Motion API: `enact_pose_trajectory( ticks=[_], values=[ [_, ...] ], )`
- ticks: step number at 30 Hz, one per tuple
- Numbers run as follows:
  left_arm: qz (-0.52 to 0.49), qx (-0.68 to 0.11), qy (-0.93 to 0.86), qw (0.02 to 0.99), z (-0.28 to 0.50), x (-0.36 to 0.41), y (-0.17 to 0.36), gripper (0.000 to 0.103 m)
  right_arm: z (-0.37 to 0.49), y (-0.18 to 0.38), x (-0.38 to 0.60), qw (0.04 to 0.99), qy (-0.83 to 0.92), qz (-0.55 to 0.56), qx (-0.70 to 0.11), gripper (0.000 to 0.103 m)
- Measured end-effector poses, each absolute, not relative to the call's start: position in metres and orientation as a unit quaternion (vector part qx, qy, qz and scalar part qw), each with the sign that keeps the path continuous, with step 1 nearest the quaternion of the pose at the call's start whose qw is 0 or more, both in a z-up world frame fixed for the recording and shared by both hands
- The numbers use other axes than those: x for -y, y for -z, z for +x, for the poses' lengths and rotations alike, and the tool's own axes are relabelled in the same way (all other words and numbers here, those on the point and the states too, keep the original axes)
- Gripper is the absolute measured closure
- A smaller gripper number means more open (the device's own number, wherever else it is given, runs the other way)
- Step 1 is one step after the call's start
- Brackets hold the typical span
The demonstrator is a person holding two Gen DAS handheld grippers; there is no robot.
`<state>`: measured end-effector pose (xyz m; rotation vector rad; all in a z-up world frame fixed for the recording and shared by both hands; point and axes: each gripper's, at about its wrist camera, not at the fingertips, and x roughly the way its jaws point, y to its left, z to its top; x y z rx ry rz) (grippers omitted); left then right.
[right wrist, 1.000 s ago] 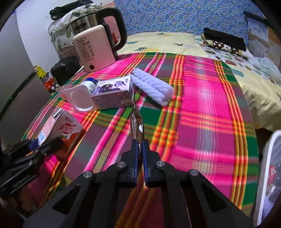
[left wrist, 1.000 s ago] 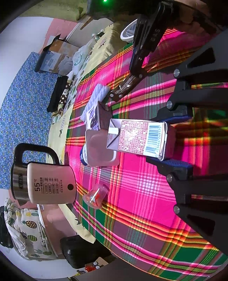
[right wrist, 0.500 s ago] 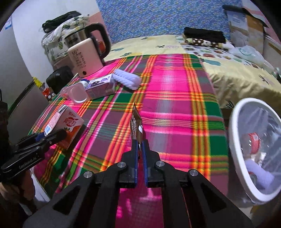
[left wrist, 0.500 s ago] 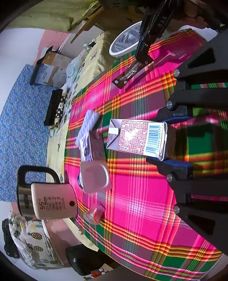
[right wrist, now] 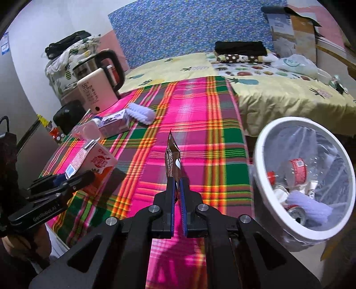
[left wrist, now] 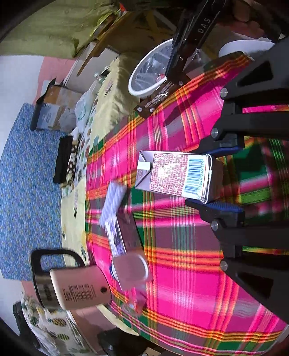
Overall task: Collect trash
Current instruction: 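Carry the carton and wrapper over the white bin with both tools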
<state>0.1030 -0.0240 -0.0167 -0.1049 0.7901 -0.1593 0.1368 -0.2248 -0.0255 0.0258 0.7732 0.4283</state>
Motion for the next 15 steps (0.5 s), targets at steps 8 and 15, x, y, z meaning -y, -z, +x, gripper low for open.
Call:
enact_pose_trajectory(
  ticks=[8,15],
  values=[
    [-0.026,-0.381,0.125,0.916,0.116,0.068,0.01,0.068,0.132,0.024,0.255,0.913,-0.175,0.032,-0.367,0.098],
    [-0.013,-0.376,0.159,0.913,0.128,0.102,0.004,0.068,0.13,0.022,0.283,0.919,-0.15,0.046,-0.361,0.098]
  ],
)
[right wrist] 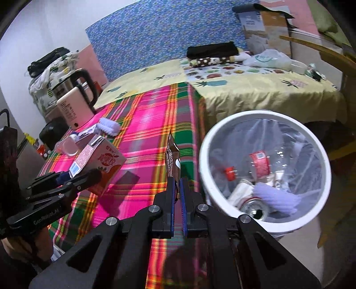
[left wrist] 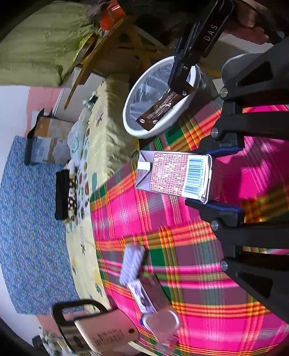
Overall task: Collect trash
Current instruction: 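Carry the carton and wrapper over the white bin with both tools, then open both tools to drop the carton and wrapper into the bin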
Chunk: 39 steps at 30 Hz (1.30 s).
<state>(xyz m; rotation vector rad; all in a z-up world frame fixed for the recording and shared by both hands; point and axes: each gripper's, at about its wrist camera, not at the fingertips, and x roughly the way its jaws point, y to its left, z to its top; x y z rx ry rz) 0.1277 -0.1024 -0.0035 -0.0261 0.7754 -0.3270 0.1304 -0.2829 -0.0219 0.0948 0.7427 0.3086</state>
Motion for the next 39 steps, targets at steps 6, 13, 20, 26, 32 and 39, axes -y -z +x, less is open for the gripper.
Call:
enact_pose_trajectory(
  ticks=[6,13,20,26,32,39],
  values=[
    [-0.002,-0.374,0.187,0.908,0.137,0.132,0.0,0.068,0.129,0.021,0.306,0.924,-0.126,0.061,-0.356,0.098],
    [0.009,-0.373,0.219,0.902,0.144,0.166,-0.002,0.068,0.127,0.021,0.342,0.929,-0.087,0.083,-0.351,0.098],
    [0.02,-0.377,0.245,0.893,0.154,0.195,0.001,0.068,0.126,0.025,0.363,0.928,-0.061,0.098,-0.354,0.098],
    [0.024,-0.387,0.259,0.884,0.164,0.215,0.007,0.068,0.129,0.029,0.372,0.926,-0.045,0.103,-0.36,0.098],
    [0.025,-0.397,0.268,0.878,0.173,0.228,0.014,0.068,0.134,0.033,0.384,0.922,-0.032,0.109,-0.37,0.098],
    [0.019,-0.398,0.278,0.874,0.18,0.233,0.016,0.05,0.138,0.034,0.388,0.921,-0.021,0.108,-0.373,0.098]
  ],
)
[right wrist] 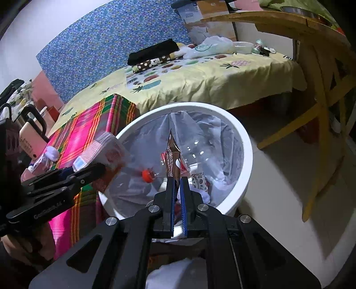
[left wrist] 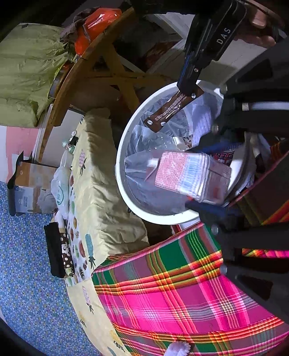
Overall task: Collect trash
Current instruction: 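Open both tools to drop the carton and wrapper into the bin, then move both tools back over the table toward the yogurt cup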
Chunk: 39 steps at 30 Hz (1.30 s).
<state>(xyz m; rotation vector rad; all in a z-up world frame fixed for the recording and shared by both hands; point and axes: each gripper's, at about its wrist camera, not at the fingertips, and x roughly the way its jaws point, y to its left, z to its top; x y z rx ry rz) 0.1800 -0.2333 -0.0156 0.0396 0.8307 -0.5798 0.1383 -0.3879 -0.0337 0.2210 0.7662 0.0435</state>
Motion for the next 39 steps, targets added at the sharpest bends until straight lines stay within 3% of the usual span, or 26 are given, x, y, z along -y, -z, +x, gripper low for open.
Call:
enact_pose_trajectory(
  ticks=[39],
  values=[
    [-0.035,-0.376,0.164,0.911,0.125,0.106,0.008,0.047,0.119,0.021,0.308,0.923,-0.144,0.068,-0.351,0.094]
  ],
)
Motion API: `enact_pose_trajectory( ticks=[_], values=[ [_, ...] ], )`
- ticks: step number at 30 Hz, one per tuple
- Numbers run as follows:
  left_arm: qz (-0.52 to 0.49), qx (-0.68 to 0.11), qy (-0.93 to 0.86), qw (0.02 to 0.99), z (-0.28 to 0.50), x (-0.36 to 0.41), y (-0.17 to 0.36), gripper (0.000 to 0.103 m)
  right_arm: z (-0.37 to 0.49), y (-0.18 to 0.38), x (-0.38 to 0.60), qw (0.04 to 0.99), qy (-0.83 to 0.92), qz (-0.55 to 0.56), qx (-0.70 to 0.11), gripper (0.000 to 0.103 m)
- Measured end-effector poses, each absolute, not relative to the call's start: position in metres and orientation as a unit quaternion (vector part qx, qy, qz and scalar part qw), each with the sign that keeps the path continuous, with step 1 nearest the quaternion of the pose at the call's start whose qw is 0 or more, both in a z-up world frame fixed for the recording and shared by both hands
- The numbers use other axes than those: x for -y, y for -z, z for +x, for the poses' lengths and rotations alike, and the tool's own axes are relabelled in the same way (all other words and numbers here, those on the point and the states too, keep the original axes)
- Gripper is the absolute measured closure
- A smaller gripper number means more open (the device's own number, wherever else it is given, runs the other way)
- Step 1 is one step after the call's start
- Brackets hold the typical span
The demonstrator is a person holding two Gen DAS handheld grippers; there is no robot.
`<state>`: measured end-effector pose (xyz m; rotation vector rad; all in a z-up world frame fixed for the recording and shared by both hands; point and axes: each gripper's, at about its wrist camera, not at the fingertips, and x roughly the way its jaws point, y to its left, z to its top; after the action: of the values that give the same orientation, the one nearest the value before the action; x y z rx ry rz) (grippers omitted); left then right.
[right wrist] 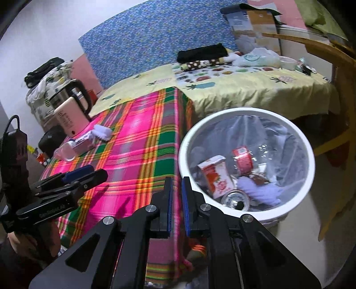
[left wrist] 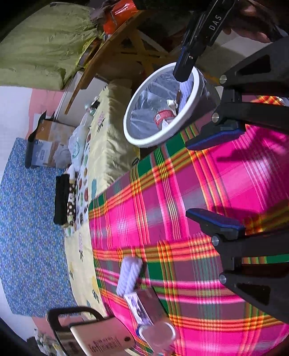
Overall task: Collect trash
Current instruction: 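Move both tools back over the table toward the yogurt cup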
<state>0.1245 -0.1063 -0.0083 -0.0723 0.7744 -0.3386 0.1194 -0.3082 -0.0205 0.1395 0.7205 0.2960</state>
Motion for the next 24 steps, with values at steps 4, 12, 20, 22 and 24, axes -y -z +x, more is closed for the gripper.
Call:
enact_pose_trajectory(
  ticks=[4,12,20,22,24],
  values=[
    [-0.041,-0.374,0.145,0.915,0.119,0.092,0.01,0.047,0.119,0.02,0.299,0.922,-0.159,0.065,-0.348,0.094],
    [-0.033,-0.376,0.11,0.919,0.11,0.073,0.015,0.047,0.117,0.017,0.282,0.926,-0.175,0.048,-0.33,0.094],
    [-0.04,-0.375,0.1,0.921,0.099,0.056,0.016,0.047,0.117,0.014,0.27,0.929,-0.185,0.031,-0.319,0.094],
    [-0.043,-0.374,0.096,0.922,0.095,0.051,0.015,0.047,0.117,0.014,0.268,0.925,-0.195,0.038,-0.324,0.094],
    [-0.048,-0.372,0.092,0.922,0.093,0.046,0.014,0.046,0.116,0.013,0.265,0.925,-0.198,0.036,-0.323,0.094]
  ],
)
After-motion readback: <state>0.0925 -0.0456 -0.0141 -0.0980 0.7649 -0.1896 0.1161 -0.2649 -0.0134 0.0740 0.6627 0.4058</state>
